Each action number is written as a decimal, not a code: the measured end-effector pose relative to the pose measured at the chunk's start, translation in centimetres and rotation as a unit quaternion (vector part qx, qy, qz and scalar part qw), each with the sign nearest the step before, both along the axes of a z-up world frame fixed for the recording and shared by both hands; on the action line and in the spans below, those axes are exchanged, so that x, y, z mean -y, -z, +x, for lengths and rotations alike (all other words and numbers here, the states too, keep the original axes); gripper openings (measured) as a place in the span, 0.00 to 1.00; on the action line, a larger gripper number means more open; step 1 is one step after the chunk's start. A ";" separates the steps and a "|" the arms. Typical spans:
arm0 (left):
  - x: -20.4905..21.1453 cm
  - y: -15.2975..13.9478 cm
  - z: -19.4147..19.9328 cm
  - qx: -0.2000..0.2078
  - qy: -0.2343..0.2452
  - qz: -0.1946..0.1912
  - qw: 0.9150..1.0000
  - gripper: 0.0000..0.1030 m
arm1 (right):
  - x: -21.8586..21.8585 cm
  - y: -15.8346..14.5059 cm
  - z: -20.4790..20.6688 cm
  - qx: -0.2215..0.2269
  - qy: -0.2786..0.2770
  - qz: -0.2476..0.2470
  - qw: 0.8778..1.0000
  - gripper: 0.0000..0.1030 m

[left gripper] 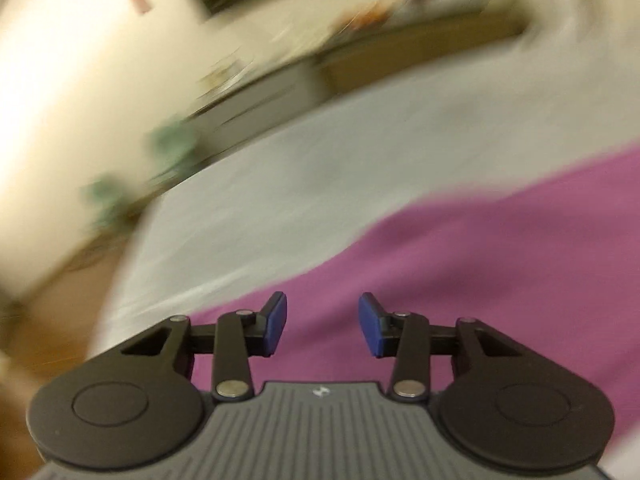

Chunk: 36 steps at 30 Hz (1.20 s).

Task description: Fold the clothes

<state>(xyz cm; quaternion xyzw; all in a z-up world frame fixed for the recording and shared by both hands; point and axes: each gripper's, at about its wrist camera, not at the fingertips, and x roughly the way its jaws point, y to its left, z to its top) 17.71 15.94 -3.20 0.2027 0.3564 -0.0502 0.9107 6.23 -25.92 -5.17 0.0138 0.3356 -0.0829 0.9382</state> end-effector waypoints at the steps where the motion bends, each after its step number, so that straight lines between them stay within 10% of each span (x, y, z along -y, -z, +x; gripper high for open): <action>1: 1.5 -0.5 -1.1 -0.015 0.041 -0.047 0.998 0.41 | 0.0 -0.1 0.0 0.004 0.001 0.004 1.000 0.60; 3: 4.3 -0.3 -2.8 -0.052 0.113 -0.107 0.986 0.44 | -0.3 1.0 0.5 -0.022 0.008 -0.021 0.999 0.62; 8: 9.2 3.7 -5.6 -0.063 0.164 0.017 0.984 0.50 | 0.2 0.6 -0.1 -0.026 0.059 0.002 0.998 0.75; 15: 13.2 -0.3 -6.2 -0.057 0.137 -0.077 0.986 0.48 | -0.9 0.7 -1.2 -0.012 0.081 0.012 0.997 0.84; 17: 14.3 -1.4 -6.3 -0.055 0.129 -0.104 0.985 0.49 | -1.8 1.0 -1.3 -0.011 0.075 0.000 0.997 0.75; 20: 16.0 -3.1 -6.6 -0.052 0.117 -0.144 0.981 0.54 | -3.1 1.4 -1.4 -0.009 0.067 -0.016 0.998 0.31; 23: 21.2 -5.8 -5.6 -0.066 0.150 -0.221 0.961 0.61 | -4.8 1.9 -1.5 -0.008 0.055 -0.047 0.997 0.09; 29: 34.7 -7.0 -2.9 -0.104 0.205 -0.242 0.943 0.72 | -10.9 3.2 -1.5 -0.010 0.002 -0.243 0.970 0.05; 36: 48.0 -2.2 -1.6 -0.156 0.273 -0.162 0.935 0.73 | -9.9 2.6 -2.1 -0.004 0.004 -0.219 0.976 0.05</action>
